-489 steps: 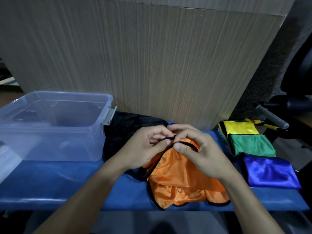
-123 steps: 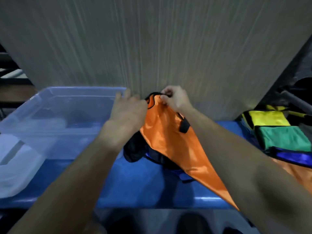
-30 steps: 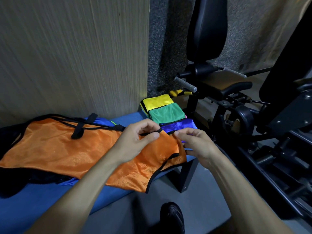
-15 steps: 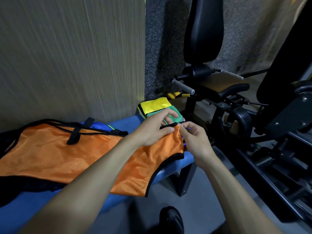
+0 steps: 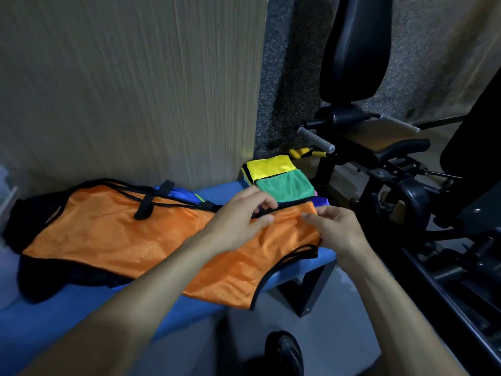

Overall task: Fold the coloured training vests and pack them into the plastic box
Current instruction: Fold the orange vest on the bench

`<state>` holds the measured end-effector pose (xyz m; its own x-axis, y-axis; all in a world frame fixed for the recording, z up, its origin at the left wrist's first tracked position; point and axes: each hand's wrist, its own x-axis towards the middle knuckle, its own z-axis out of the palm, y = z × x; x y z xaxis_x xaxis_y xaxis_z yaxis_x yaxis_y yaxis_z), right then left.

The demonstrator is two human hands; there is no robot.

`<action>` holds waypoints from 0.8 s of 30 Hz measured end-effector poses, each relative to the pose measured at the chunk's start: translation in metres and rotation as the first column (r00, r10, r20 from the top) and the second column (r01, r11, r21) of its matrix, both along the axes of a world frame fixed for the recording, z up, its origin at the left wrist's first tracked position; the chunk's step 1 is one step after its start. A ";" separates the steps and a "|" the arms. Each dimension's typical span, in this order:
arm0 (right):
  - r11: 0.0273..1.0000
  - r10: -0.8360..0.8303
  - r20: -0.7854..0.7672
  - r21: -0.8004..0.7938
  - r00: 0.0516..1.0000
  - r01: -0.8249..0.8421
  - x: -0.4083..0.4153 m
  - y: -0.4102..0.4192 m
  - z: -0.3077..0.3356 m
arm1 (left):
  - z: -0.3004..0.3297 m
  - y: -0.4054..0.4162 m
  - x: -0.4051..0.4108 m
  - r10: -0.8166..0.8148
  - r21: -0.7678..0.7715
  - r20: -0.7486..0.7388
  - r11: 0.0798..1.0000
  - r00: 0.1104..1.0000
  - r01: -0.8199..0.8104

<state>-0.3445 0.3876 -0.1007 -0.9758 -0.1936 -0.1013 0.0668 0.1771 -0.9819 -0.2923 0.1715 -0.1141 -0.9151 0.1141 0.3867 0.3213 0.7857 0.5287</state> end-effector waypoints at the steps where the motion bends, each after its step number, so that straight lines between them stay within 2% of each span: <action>1: 1.000 -0.008 0.024 -0.028 1.000 0.008 0.000 0.000 0.000 | -0.005 -0.011 0.014 0.017 -0.069 0.015 0.997 1.000 -0.016; 5: 0.987 -0.027 0.081 -0.155 0.996 0.039 0.006 -0.006 0.005 | -0.021 -0.062 0.066 0.188 -0.330 0.075 0.931 0.979 -0.153; 10: 0.955 -0.126 0.063 -0.262 0.990 0.139 0.008 0.000 0.023 | -0.019 -0.102 0.097 0.373 -0.363 0.218 0.889 0.902 -0.280; 12: 0.954 -0.122 0.064 -0.267 0.990 0.135 0.011 -0.003 0.026 | -0.017 -0.111 0.105 0.489 -0.453 0.270 0.825 0.830 -0.339; 15: 0.967 -0.087 0.027 -0.239 0.996 0.091 0.020 -0.023 0.026 | -0.012 -0.122 0.114 0.620 -0.517 0.242 0.733 0.746 -0.442; 21: 0.973 -0.009 -0.055 -0.231 0.998 -0.004 0.036 -0.065 0.028 | -0.013 -0.139 0.110 0.641 -0.487 0.221 0.726 0.735 -0.486; 24: 0.965 0.014 -0.057 -0.260 0.998 -0.028 0.041 -0.081 0.032 | -0.024 -0.145 0.093 0.609 -0.484 0.166 0.736 0.776 -0.474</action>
